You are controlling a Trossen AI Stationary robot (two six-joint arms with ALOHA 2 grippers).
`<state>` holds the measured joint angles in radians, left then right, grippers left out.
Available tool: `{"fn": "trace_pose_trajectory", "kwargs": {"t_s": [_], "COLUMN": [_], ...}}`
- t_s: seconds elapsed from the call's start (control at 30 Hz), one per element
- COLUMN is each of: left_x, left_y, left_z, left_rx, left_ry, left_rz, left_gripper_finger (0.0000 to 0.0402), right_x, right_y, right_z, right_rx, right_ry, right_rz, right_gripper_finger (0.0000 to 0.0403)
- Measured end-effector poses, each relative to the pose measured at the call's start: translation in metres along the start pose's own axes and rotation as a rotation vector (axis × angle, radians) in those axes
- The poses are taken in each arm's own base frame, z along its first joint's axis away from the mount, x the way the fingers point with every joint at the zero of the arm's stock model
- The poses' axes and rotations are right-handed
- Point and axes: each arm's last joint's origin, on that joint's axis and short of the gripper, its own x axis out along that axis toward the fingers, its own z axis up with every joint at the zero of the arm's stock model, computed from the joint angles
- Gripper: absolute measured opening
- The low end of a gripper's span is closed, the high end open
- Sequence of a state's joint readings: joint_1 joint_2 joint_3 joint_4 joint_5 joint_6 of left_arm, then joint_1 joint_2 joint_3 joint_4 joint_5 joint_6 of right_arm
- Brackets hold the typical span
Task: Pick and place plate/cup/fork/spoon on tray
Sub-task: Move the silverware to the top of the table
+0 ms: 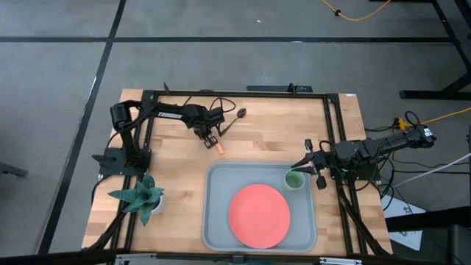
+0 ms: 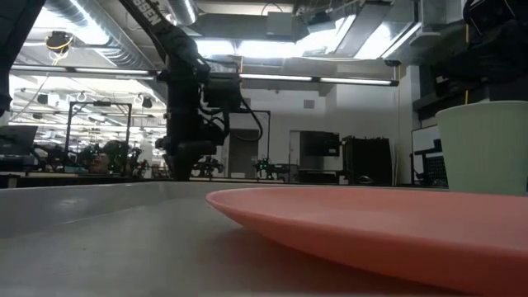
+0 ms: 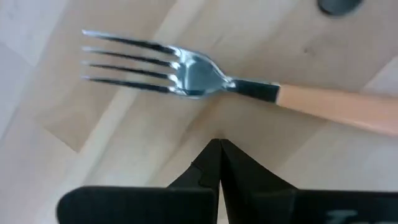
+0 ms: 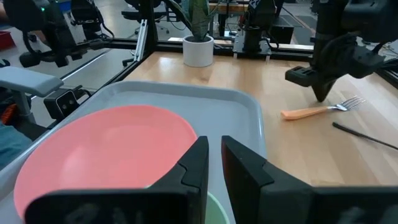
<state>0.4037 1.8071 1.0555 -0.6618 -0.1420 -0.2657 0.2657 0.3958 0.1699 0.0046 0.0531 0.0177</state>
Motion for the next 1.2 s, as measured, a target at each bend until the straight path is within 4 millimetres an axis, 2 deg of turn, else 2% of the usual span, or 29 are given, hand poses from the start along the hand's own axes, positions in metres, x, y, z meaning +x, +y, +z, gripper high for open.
{"fn": "trace_pose_trajectory", "kwargs": {"t_s": [0.07,0.17,0.33,0.4,0.6,0.8,0.93,1.2], "left_x": [-0.003,-0.011,-0.037,-0.041,-0.008,-0.002,-0.002,0.001], "left_y": [-0.005,-0.013,-0.015,-0.015,-0.013,-0.021,-0.024,-0.027], "left_z": [0.000,0.009,0.038,0.054,0.094,0.116,0.118,0.116], "left_rx": [0.002,0.019,0.081,0.115,0.158,0.169,0.154,0.177], "left_ry": [0.010,-0.063,-0.208,-0.249,-0.168,-0.103,-0.094,-0.101], "left_rz": [-0.021,0.003,0.069,0.081,0.088,0.116,0.082,0.130], "left_gripper_finger": [0.0000,0.0000,0.0000,0.0000,0.0000,0.0000,0.0000,0.0000], "right_x": [0.000,0.000,0.000,0.000,0.000,0.000,0.000,0.000], "right_y": [0.000,0.000,0.000,0.000,0.000,0.000,0.000,0.000], "right_z": [0.000,0.000,0.000,0.000,0.000,0.000,0.000,0.000], "right_rx": [0.000,-0.003,-0.001,-0.001,-0.001,-0.002,-0.004,-0.003], "right_ry": [-0.002,-0.004,-0.004,-0.004,-0.004,-0.003,0.002,0.004], "right_rz": [0.000,0.001,0.001,0.001,0.001,0.002,0.002,0.003], "right_gripper_finger": [0.0051,0.0051,0.0051,0.0051,0.0051,0.0051,0.0051,0.0051]}}
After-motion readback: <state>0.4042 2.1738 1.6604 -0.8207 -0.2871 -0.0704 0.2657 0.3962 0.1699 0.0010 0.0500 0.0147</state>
